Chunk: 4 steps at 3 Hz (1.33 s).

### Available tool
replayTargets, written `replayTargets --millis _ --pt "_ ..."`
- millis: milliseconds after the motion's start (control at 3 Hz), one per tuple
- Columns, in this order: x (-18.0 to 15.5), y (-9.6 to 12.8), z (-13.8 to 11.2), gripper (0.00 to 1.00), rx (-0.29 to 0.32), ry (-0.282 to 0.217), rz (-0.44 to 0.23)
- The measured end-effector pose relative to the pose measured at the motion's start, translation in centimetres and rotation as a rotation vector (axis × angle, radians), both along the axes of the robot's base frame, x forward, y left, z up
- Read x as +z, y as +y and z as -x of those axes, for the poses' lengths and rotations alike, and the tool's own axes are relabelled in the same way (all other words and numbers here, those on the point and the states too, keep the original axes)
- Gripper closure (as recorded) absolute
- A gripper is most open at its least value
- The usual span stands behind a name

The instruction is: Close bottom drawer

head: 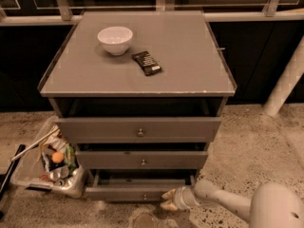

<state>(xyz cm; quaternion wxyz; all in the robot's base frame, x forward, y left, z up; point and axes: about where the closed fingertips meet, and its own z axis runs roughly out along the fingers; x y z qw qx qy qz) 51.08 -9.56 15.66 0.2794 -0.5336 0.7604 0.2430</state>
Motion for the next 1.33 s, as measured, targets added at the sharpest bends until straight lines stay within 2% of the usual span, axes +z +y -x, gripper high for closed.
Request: replayTargets --millis 333,667,1333 --pt "0.35 -1.54 -4.24 0.83 -0.064 -0.058 0.023" --pt "0.44 -1.52 -4.07 0.78 -0.064 -0.058 0.023" --pt "0.44 -1.51 -4.06 0.32 -0.064 -0.058 0.023"
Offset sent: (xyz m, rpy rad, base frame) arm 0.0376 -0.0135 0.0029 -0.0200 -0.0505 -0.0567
